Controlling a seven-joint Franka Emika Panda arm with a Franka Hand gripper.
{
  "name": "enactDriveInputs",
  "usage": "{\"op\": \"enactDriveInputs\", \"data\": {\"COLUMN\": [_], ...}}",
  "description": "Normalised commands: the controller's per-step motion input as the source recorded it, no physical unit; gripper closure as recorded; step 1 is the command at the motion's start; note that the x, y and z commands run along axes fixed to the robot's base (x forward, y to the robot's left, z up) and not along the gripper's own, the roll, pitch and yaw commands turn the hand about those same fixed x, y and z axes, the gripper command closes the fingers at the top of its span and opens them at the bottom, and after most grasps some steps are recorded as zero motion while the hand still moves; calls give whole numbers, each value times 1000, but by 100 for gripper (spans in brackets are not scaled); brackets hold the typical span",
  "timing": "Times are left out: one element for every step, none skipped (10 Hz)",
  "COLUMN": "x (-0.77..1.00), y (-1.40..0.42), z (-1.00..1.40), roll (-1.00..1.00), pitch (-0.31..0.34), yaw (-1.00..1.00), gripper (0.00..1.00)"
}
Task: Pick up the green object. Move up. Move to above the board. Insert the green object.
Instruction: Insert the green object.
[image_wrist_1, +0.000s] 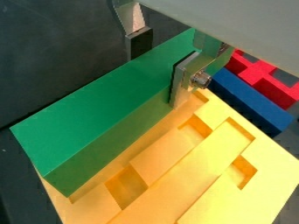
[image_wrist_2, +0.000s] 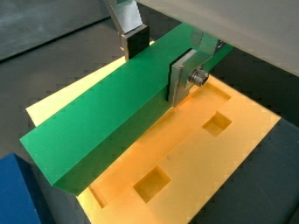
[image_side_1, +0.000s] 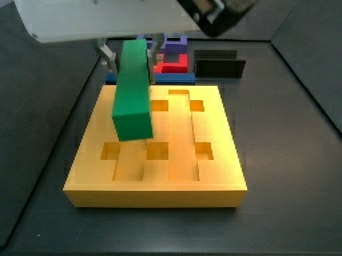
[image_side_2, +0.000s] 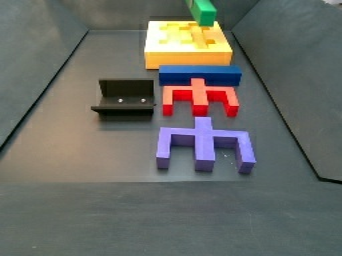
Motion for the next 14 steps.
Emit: {"op": "enactDriveInputs", "data": {"x": [-26, -37, -223, -211, -6, -11, 0, 111, 0, -34, -6, 129, 283, 40], "y": [-120, -83, -23, 0, -49, 0, 0, 0, 0, 0, 0, 200, 149, 0], "z": [-931, -840, -720, -543, -551, -491, -406, -360, -363, -343, -314, -297, -283, -226], "roll": [0, 0, 0, 0, 0, 37, 69, 137, 111, 91, 100, 114, 90, 90], "pitch": [0, 0, -19, -127, -110, -116, -111, -4, 54, 67, 77, 223, 236, 100], "yaw": [-823, -751, -406, 140, 437, 517, 569, 329, -14, -114, -160, -309, -411, -109], "gripper": [100, 100, 100, 100, 100, 100, 100, 100, 100, 100, 100, 100, 100, 100]}}
